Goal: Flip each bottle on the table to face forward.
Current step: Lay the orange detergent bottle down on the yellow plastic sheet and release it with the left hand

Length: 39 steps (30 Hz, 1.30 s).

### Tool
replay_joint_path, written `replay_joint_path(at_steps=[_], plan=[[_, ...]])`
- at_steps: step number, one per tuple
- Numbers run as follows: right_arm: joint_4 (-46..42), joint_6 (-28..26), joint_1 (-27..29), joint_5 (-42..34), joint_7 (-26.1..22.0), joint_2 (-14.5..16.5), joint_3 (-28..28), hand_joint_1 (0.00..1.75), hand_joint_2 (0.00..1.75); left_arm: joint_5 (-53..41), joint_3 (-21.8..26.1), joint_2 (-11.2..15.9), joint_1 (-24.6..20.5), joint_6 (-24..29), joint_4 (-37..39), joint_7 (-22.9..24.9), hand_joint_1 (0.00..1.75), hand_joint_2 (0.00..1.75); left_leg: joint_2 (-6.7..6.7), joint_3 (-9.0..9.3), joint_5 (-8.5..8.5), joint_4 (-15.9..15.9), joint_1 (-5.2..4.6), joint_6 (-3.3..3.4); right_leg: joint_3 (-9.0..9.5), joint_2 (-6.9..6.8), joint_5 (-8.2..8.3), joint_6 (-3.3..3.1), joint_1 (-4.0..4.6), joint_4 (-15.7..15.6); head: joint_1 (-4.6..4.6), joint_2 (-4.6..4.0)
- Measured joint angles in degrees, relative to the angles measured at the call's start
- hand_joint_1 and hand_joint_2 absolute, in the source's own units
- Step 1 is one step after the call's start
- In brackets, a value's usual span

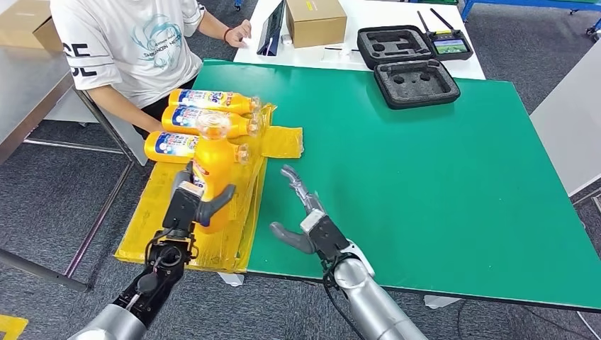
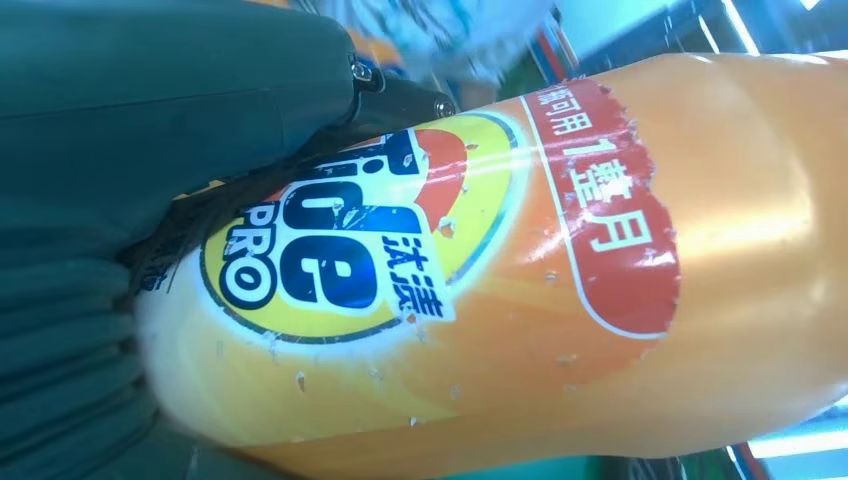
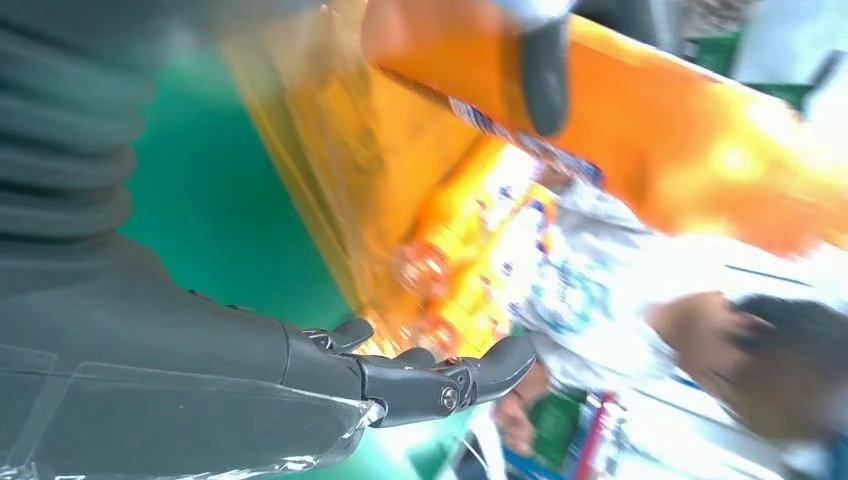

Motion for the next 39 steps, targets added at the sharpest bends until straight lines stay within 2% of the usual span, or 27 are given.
replay_joint_path(at_steps=[5,9,14,18,21,24,33,39], plan=[[-12.3,-2.3,4.0,-2.6,-2.0,-1.6,-0.2,0.0,0.0,-6.9,3.0,1.5,0.6,4.6,-0.3,1.9,1.75,1.75,0.02,0.0,0.0,0.0,0.01,0.0,-0.01,0.01,0.0,0.0,0.01,0.0,0.0,-0.01],[-21.4,-3.8,5.4,-5.6,-2.1,-2.5,-0.1,0.0,0.0,-11.7,4.6,3.5,0.5,3.9,-0.3,4.2,1.75,1.75,0.03,0.02,0.0,0.0,0.03,0.0,-0.03,0.02,-0.01,-0.01,0.04,0.0,-0.01,0.0],[-26.1,-4.2,6.0,-6.5,-1.9,-3.3,0.3,0.0,0.0,-12.7,5.5,4.3,0.5,3.5,-0.3,4.4,1.75,1.75,0.02,0.02,0.01,0.0,0.03,0.0,0.01,0.0,0.0,-0.01,0.04,0.0,0.01,-0.01],[-29.3,-4.3,6.4,-11.6,-2.5,-3.3,0.5,0.0,1.75,-19.1,5.1,5.3,-0.7,0.5,0.7,8.5,1.75,1.75,0.02,0.01,0.01,0.0,0.01,0.0,0.01,0.0,0.0,-0.01,0.01,0.0,0.01,-0.01],[-31.5,-5.0,6.3,-14.0,-2.6,-3.1,0.8,0.0,1.75,-26.8,3.2,6.9,-3.2,-3.8,4.6,10.9,1.75,1.75,0.02,0.02,0.01,0.0,0.02,0.0,0.01,0.01,0.0,-0.01,0.03,0.0,-0.01,0.0],[-31.2,-5.9,5.8,-13.3,-2.4,-2.8,1.7,0.0,1.75,-31.5,0.4,7.7,-5.6,-7.5,9.5,11.1,1.75,1.75,0.03,0.03,0.01,0.0,0.04,-0.01,0.01,0.02,0.01,-0.01,0.06,0.0,-0.01,0.0],[-22.1,-5.7,2.8,-13.7,-2.5,-1.2,4.9,0.0,1.75,-39.1,-7.9,8.0,-13.5,-18.7,19.2,11.9,1.75,1.75,-0.02,0.25,0.01,0.0,0.04,-0.01,0.27,-0.01,0.01,-0.03,0.06,0.0,0.01,0.0],[-18.4,-5.1,2.2,-13.4,-2.6,-0.2,6.6,0.0,1.75,-41.5,-11.5,8.0,-17.6,-21.5,25.1,12.0,1.75,1.75,0.03,0.38,0.05,0.0,0.1,-0.06,0.32,0.02,0.09,-0.16,0.12,0.0,0.01,-0.01]])
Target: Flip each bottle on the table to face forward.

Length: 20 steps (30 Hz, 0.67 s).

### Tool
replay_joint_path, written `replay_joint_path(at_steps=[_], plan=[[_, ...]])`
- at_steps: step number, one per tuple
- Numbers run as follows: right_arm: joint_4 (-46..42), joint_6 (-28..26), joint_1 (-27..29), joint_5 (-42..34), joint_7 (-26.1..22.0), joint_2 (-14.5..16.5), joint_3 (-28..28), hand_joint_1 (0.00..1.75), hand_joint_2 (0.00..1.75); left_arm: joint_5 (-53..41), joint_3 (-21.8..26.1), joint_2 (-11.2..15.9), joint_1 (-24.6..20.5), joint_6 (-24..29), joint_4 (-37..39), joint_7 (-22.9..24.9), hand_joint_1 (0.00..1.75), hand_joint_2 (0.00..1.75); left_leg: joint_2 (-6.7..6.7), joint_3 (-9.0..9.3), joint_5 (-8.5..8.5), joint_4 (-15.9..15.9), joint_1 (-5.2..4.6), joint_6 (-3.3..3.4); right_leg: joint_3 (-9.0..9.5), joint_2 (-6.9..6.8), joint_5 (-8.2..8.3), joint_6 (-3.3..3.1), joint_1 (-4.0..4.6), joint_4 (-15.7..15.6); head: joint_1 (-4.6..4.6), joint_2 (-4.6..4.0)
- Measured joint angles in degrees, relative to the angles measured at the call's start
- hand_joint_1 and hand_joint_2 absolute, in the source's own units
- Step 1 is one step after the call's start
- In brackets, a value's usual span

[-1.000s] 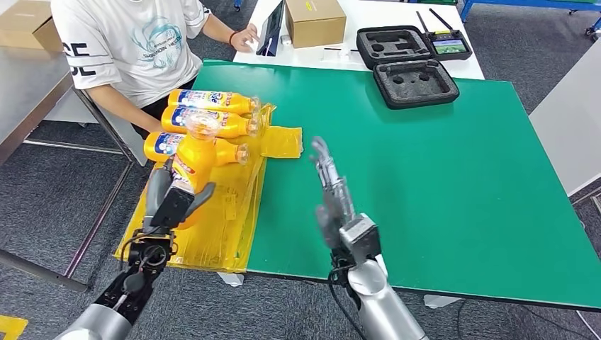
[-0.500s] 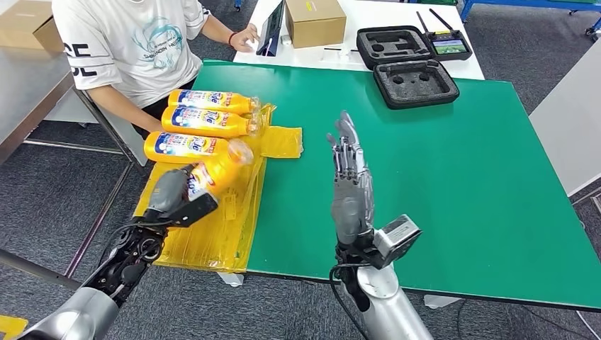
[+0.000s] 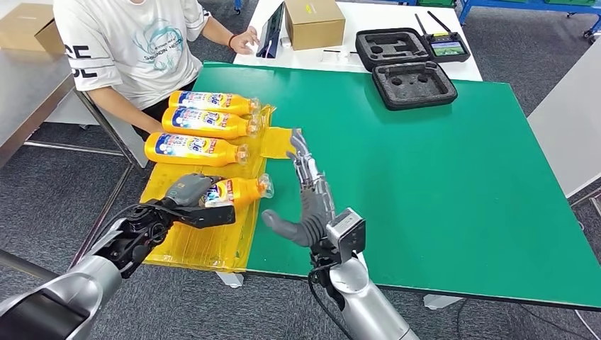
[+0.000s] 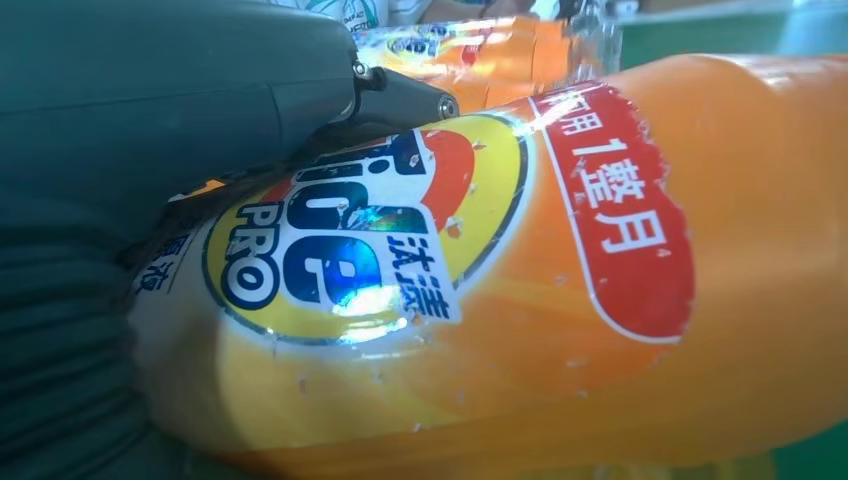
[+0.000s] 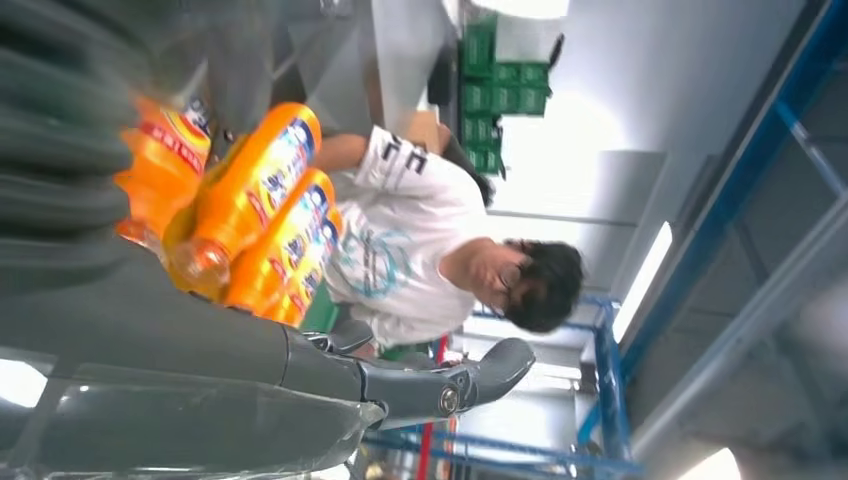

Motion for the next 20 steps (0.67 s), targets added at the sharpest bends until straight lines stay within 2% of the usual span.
replay_joint_path(at_steps=[8,20], plan=[[3.2,3.5,-0.4,-1.6,0.1,0.9,0.1,0.0,1.75,-5.2,-3.5,0.4,-3.1,-2.5,5.3,2.0,1.75,1.75,0.0,0.0,0.01,0.0,0.01,-0.02,0.01,0.02,0.0,-0.01,0.01,0.0,-0.01,0.01],[6.6,5.4,-1.0,-2.4,-0.1,2.0,0.1,0.0,1.75,-12.0,-7.6,1.4,-6.0,-4.4,8.7,6.2,1.75,1.75,0.0,0.08,0.02,0.0,0.02,-0.03,0.1,0.02,0.02,-0.03,0.02,0.0,0.01,0.01]])
